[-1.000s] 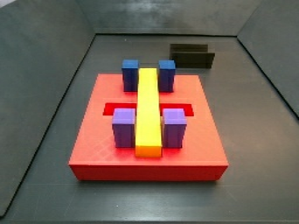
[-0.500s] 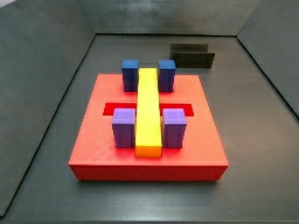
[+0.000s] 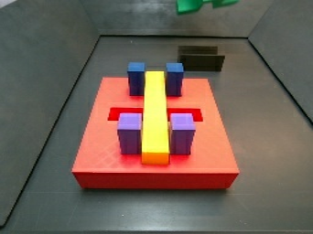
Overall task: Pick up the green object. Move up. Place the green object on the fixture. Regrasp the green object. Move to above the board. Insert the green object.
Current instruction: Place the green object on the fixture.
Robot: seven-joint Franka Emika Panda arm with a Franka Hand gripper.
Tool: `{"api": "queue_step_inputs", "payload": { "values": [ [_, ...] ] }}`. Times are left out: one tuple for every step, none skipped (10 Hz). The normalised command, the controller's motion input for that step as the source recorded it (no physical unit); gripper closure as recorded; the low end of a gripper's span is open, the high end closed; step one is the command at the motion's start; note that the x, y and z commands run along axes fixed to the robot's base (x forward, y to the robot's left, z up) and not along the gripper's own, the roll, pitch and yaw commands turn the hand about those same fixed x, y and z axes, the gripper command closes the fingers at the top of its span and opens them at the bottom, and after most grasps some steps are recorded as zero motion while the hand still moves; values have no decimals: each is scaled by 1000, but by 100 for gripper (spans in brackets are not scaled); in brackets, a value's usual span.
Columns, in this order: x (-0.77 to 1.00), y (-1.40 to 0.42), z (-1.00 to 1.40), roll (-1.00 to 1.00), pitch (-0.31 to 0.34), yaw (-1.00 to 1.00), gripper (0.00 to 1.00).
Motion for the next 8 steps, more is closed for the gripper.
{"api": "queue_step_inputs", "payload": {
  "values": [
    [0,-329,-289,-214,120,123,100],
    [0,-177,-186,-489,0,0,100],
    [23,-111,-146,-669,0,-114,100],
    [14,-103,-220,-729,0,-217,100],
    [43,-46,-357,-660,0,-291,100],
    [320,-137,-520,-200,0,-383,100],
    [417,-274,-506,251,120,-460,100],
    [220,-294,-503,369,46,-606,100]
  ]
}}
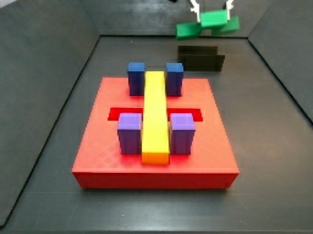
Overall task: Pick up the green object. Move up. Place the green object on the fixture. Regrasp the green object. Move to above the board. Insert the green object.
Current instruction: Place the green object on the fixture.
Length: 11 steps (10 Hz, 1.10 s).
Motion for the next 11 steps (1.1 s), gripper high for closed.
{"api": "queue_step_inputs", "payload": {
  "values": [
    [194,-169,-431,357,166,-626,100],
    [137,-131,-320,171,357,-603,100],
    [31,-43,-209,0,366,-557,100],
    [151,63,-120,-243,386,-223,100],
    [177,37,-43,-400,340,0,100],
    [103,34,-46,-529,303,26,100],
    [240,43,-31,-594,183,54,100],
    [234,29,-254,-286,131,0,100],
    [83,31,-349,-166,0,0,100],
    [0,94,-349,-77,0,0,100],
    [-54,149,-220,-60,23,-14,100]
  ]
}}
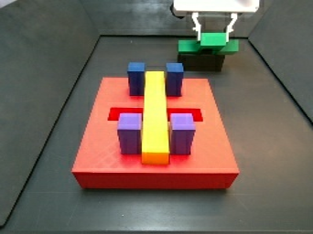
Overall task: Pick up the green object. Move up. Place the green object on the fixture. Regrasp the green object. Move to above the board. Insert the green object.
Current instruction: Place the green object on the fixture, then regrasp the green object.
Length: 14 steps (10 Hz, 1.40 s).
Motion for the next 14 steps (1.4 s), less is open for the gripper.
{"api": "queue_step_inputs", "payload": {
  "values": [
    [-197,240,-77,-77,40,-106,100],
    [-174,209,-31,0,29,-114,100],
    [-83,29,-23,0,0,-37,100],
    [0,0,-17,0,0,0,100],
    [-74,-6,-106,0,0,0,100],
    [-74,-11,-91,0,11,-6,100],
    [-43,0,-94,111,14,0,100],
    [-160,-6,-6,440,0,0,100],
    [-149,-43,0,386,-60,0,100],
    [0,0,0,0,0,0,0],
    [0,0,711,0,-440,109,0],
    [-166,0,960,54,-449,63,0],
    [-186,0,974,180,-463,63,0],
    [-134,0,951,294,-491,80,0]
  ]
}}
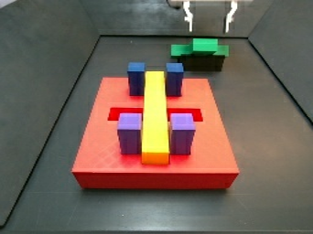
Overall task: Pick up the green object. Move up. Place the green object on the fixture. Regrasp the green object. Move to above the board. Insert the green object.
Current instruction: Regrasp the green object.
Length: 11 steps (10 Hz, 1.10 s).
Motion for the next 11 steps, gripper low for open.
{"api": "queue_step_inputs", "payload": {
  "values": [
    [-77,-46,811,546,-497,123,0],
    [0,-160,466,1000,-249,171,0],
    [294,-146,217,1000,0,186,0],
    [434,0,0,1000,169,203,0],
    [451,0,3,1000,269,163,0],
    [460,0,11,1000,269,157,0],
    [429,0,43,1000,269,166,0],
    [326,0,106,1000,309,214,0],
    [303,0,103,1000,297,254,0],
    [289,0,71,1000,297,283,0],
    [300,0,0,1000,260,306,0]
  ]
}}
